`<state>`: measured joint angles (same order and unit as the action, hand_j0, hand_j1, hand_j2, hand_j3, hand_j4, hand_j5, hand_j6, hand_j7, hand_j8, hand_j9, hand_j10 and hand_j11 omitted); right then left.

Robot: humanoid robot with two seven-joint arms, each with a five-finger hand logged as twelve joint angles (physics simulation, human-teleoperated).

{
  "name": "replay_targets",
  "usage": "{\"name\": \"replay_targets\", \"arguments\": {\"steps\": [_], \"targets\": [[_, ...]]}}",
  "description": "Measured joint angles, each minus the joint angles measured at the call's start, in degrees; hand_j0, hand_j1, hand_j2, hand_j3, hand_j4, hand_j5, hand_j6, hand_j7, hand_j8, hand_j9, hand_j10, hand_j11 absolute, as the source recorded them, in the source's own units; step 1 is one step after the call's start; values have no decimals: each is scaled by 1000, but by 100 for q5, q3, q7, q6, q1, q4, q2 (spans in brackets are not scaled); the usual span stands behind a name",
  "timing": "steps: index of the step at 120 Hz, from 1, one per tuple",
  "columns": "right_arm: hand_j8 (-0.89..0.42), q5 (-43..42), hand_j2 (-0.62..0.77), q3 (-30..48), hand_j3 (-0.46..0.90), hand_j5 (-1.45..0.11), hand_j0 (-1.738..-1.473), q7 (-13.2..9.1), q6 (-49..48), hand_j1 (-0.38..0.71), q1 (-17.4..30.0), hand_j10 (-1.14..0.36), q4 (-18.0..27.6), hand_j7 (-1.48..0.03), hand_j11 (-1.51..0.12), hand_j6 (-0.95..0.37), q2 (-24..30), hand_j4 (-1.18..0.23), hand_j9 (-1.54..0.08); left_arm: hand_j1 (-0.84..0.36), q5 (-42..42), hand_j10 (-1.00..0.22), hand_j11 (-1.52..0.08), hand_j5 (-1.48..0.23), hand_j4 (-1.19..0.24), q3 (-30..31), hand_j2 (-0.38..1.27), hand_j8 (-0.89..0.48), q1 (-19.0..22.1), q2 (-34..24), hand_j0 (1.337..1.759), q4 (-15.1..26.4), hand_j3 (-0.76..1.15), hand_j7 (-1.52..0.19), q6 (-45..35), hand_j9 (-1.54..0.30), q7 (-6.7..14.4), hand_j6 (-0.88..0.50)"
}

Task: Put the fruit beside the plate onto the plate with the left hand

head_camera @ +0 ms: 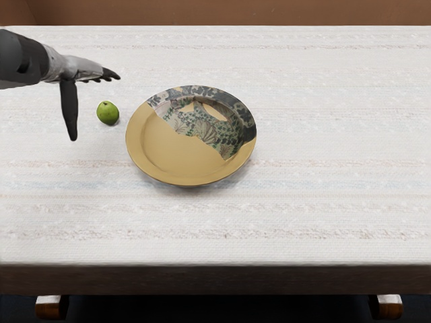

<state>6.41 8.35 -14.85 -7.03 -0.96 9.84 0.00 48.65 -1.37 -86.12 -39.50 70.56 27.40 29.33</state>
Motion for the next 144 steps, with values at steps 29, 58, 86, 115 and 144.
{"name": "replay_targets", "arguments": {"steps": [29, 58, 86, 115, 144], "targets": [[-33, 0, -7, 0, 0, -43, -1658, 1, 0, -310, -8, -33, -4, -43, -43, -33, 0, -33, -43, 349, 868, -3, 0, 0, -3, 334, 1, -4, 224, 612, 1658, -230, 0, 0, -1026, 0, 19, -4], [-33, 1, -7, 0, 0, -43, -1658, 7, 0, -310, -9, -33, -8, -43, -43, -33, 0, -33, -43, 349, 959, -3, 0, -1, -4, 451, 1, -5, 569, 806, 1658, -710, 0, 0, -1569, 0, 20, -5], [-33, 1, -7, 0, 0, -43, -1658, 8, 0, -310, -9, -33, -7, -43, -43, -33, 0, -33, -43, 301, 956, -44, -53, -53, -44, 466, 10, -45, 708, 1086, 1658, -1377, 0, -53, -1814, -53, -3, -46], [-33, 1, -7, 0, 0, -43, -1658, 8, 1, -310, -9, -33, -8, -43, -43, -33, 0, -33, -43, 237, 971, -97, -122, -123, -98, 477, 20, -99, 815, 1735, 1658, -2007, 0, -123, -1852, -122, -11, -99], [-33, 1, -7, 0, 0, -43, -1658, 8, 2, -310, -9, -33, -9, -43, -43, -33, 0, -33, -43, 212, 1011, -118, -150, -151, -119, 533, 25, -120, 811, 2284, 1658, -2842, 0, -150, -1859, -150, -49, -120]]}}
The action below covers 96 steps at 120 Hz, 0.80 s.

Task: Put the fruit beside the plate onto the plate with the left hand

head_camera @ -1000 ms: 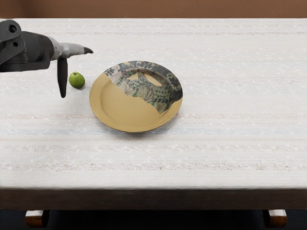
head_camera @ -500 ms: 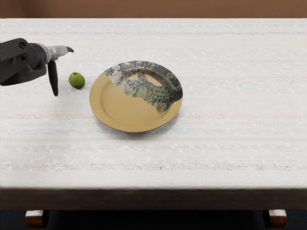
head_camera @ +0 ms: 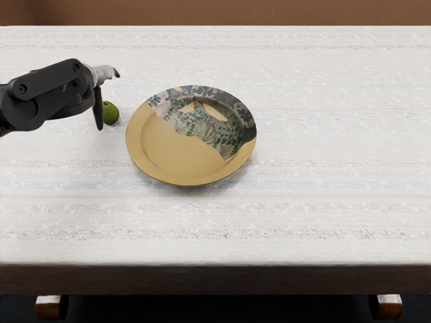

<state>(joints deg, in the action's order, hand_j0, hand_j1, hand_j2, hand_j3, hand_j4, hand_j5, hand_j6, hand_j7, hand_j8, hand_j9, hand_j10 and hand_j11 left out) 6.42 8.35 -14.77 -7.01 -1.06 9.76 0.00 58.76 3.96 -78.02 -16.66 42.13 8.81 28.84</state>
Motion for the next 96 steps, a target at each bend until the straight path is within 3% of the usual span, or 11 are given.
{"name": "replay_targets", "arguments": {"steps": [35, 86, 96], "targets": [[-33, 0, -7, 0, 0, -43, -1658, 0, 3, -310, 0, -33, 0, -43, -43, -33, 0, -33, -43, 199, -7, -128, -164, -164, -129, 263, 27, -130, 27, 479, 1658, -868, 0, -164, -4, -164, -124, -130], [-33, 0, -7, 0, 0, -43, -1658, 0, 1, -310, 0, -33, 0, -43, -43, -33, 0, -33, -43, 155, -35, -165, -212, -212, -165, 418, 34, -166, 225, 726, 1658, -1044, 0, -212, -31, -212, -175, -166], [-33, 0, -7, 0, 0, -43, -1658, 0, 1, -310, 0, -33, 0, -43, -43, -33, 0, -33, -43, 147, -27, -171, -220, -221, -172, 496, 36, -173, 217, 1045, 1658, -1292, 0, -221, -41, -220, -255, -173]]}}
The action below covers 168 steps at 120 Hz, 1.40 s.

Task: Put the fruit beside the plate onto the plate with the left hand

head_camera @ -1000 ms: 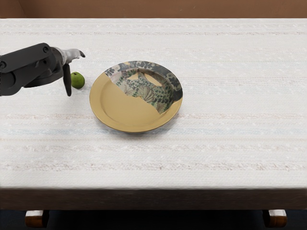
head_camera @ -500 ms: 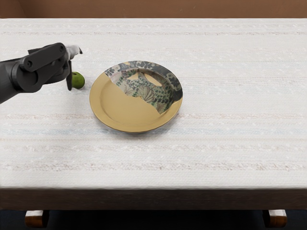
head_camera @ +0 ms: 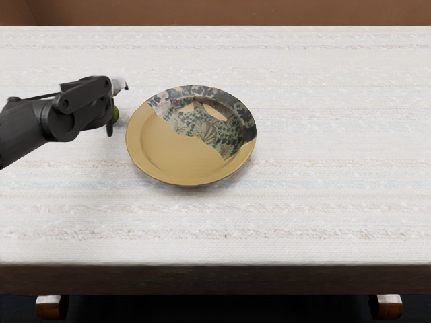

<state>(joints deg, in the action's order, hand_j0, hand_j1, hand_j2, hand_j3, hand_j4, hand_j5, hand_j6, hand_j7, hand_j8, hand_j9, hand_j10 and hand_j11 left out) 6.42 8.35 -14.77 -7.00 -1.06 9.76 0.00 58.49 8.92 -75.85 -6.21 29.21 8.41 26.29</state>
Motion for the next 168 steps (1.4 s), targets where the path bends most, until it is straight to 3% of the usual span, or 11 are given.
{"name": "replay_targets", "arguments": {"steps": [13, 33, 168], "targets": [[-33, 0, -7, -3, 0, -43, -1658, -2, -1, -310, 0, -33, 0, -43, -43, -33, 0, -33, -43, 140, -9, -177, -227, -228, -177, 234, 36, -178, 0, 137, 1658, -366, 0, -228, -130, -227, -221, -178], [-33, 0, -7, -4, 0, -43, -1658, -8, -1, -310, 0, -33, 0, -43, -43, -33, 0, -33, -43, 135, -17, -181, -233, -233, -181, 412, 37, -182, 4, 137, 1658, -556, 0, -233, -258, -233, -319, -182], [-33, 0, -7, -4, 0, -43, -1658, 0, 3, -310, 1, -33, 0, -43, -43, -33, 0, -33, -43, -82, -38, -362, -469, -469, -362, 470, 74, -362, 210, 256, 1658, -786, 0, -469, -217, -469, -344, -362]]}}
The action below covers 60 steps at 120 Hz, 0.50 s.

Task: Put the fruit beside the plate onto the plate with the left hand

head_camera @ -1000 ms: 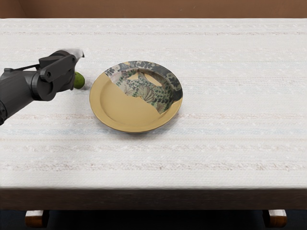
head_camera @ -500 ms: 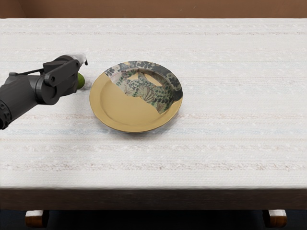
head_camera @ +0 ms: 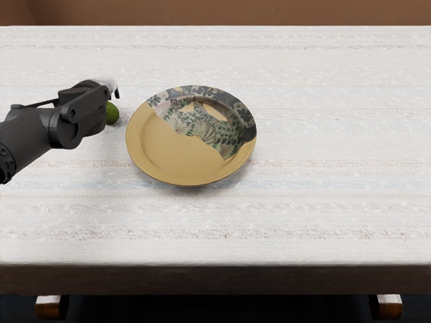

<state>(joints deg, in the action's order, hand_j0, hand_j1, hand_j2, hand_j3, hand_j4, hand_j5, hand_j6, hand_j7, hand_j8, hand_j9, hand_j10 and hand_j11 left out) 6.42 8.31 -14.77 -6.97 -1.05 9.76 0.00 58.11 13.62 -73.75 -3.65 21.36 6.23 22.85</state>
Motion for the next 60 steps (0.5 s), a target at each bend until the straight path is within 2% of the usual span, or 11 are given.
{"name": "replay_targets", "arguments": {"steps": [44, 48, 60], "targets": [[-33, 0, -7, 3, 0, -43, -1658, 0, 2, -310, 8, -33, 0, -43, -43, -33, 0, -33, -43, -131, 43, -422, -530, -492, -445, 46, 91, -425, 88, 31, 1658, -30, 0, -532, -17, -531, 0, -421], [-33, 0, -7, 2, 0, -43, -1658, 0, 2, -310, 8, -33, 0, -43, -43, -33, 0, -33, -43, -135, 38, -425, -534, -496, -448, 52, 92, -448, 96, 31, 1658, -35, 0, -534, -16, -535, -1, -372], [-33, 0, -7, 4, 0, -43, -1658, 1, 3, -310, 8, -33, 0, -43, -43, -33, 0, -33, -43, -148, -17, -432, -546, -516, -451, 67, 92, -453, 97, 39, 1658, -57, 0, -544, -10, -547, -2, -372]]}}
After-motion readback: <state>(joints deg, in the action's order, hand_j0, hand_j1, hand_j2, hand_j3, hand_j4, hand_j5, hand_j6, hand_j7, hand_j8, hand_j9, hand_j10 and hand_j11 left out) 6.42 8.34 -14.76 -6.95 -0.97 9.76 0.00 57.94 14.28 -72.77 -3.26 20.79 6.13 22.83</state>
